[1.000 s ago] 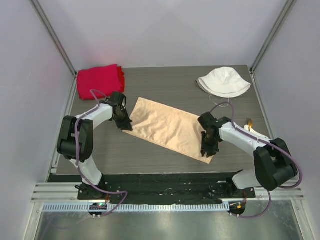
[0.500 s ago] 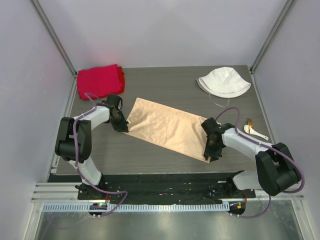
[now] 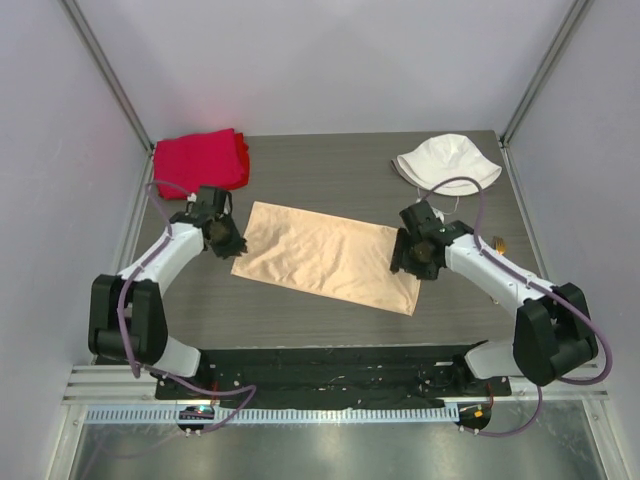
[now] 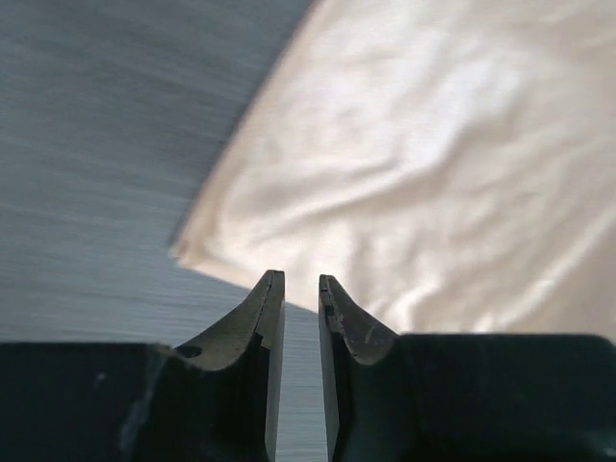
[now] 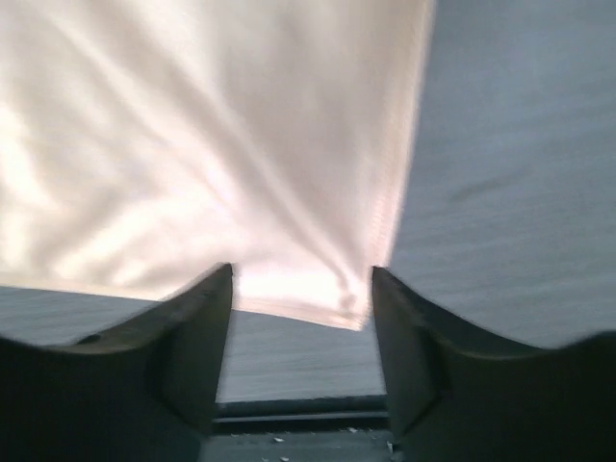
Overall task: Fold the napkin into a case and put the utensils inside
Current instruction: Smooth out the rectangle-folded napkin at the center of the board.
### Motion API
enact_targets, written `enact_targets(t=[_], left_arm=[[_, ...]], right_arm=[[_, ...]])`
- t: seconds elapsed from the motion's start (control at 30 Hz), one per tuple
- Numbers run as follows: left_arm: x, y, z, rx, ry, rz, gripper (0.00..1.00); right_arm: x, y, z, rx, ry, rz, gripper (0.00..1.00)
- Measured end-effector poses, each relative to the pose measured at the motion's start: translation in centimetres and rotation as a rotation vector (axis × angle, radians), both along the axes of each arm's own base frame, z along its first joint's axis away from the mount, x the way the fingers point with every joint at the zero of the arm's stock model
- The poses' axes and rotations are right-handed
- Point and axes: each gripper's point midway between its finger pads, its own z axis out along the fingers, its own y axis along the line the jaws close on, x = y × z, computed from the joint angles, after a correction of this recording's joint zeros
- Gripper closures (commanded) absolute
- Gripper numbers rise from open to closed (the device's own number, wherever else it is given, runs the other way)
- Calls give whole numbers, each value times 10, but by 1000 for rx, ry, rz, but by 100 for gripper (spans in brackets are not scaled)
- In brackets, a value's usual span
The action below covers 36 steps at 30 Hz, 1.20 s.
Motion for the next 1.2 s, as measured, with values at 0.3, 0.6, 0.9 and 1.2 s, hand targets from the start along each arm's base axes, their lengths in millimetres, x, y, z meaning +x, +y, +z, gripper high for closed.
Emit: enact_targets(t=[0.3,0.6,0.9,1.2], left_arm=[[60,-129,43,-410,-289,-185,75],[117,-153,34,-651,-410,-141,19],[144,-162,21,-766,-472,-99,18],[160,-141,-3,-796,-493,14,17]], right_arm=[[104,52,48,313,-307,65,3],[132,83,19,616,-371,109,0],[157,73,20,758,-473,76,0],[177,41,0,802,-487,-8,0]])
